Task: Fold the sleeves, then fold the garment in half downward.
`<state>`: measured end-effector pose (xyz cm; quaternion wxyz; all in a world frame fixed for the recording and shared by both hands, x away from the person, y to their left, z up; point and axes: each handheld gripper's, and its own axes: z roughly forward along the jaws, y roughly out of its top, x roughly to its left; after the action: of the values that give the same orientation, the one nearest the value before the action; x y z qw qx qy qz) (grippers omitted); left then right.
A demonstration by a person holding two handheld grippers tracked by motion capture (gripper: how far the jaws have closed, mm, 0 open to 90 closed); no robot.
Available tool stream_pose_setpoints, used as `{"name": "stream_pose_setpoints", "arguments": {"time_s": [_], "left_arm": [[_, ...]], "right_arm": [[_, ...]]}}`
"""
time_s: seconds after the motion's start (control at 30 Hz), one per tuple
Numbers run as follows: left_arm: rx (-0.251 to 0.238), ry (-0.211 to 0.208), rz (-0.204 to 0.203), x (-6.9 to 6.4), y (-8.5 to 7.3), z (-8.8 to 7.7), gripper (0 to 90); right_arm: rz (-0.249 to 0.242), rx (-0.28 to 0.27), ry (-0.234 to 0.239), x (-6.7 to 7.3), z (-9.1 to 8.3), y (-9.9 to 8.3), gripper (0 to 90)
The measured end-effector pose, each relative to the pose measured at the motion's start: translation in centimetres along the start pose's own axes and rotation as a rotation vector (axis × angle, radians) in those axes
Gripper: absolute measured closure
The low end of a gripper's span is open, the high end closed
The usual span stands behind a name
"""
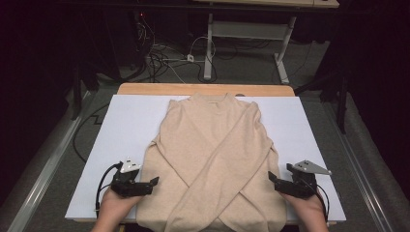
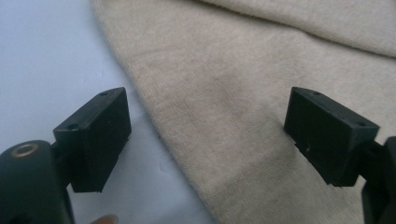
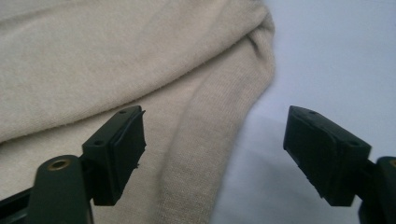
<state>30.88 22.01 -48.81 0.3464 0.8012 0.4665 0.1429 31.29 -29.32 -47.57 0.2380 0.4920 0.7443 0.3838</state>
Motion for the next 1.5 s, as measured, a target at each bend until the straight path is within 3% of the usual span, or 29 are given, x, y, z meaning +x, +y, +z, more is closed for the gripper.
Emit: {"name": "stream_pose_setpoints", "arguments": {"time_s": [0.13,0.23,0.33,0.4,0.67,1.1,1.23,1.33,1.5], "left_arm": [[-0.003,0.014,0.011,-0.12,0.05,0.12,21.3],[-0.017,-0.005,0.043,-0.38,-0.13,0.00,31.6],[-0.021,-0.017,0.047,-0.38,-0.20,-0.06,37.6],[-0.024,-0.016,0.050,-0.43,-0.24,-0.05,39.3],[-0.027,-0.037,0.068,-0.51,-0.31,-0.14,51.8],[-0.031,-0.076,0.092,-0.50,-0.35,-0.15,72.4],[-0.030,-0.103,0.071,-0.17,-0.33,-0.13,74.6],[-0.032,-0.105,0.077,-0.22,-0.36,-0.16,76.3],[-0.041,-0.101,0.082,-0.28,-0.42,-0.29,78.7]], "right_arm": [[-0.013,0.049,-0.007,0.17,0.49,0.07,26.5],[-0.019,0.086,-0.010,0.28,0.85,0.17,27.6],[-0.038,0.088,-0.019,0.50,0.88,0.14,31.1],[-0.055,0.083,0.000,0.63,0.83,0.11,38.8],[-0.098,0.074,0.040,0.85,0.73,0.02,53.0],[-0.115,0.076,0.099,0.73,0.75,0.05,69.5],[-0.089,0.081,0.109,0.56,0.75,0.07,74.3],[-0.098,0.078,0.115,0.56,0.74,0.06,80.9],[-0.111,0.072,0.115,0.72,0.64,0.02,84.7]]}}
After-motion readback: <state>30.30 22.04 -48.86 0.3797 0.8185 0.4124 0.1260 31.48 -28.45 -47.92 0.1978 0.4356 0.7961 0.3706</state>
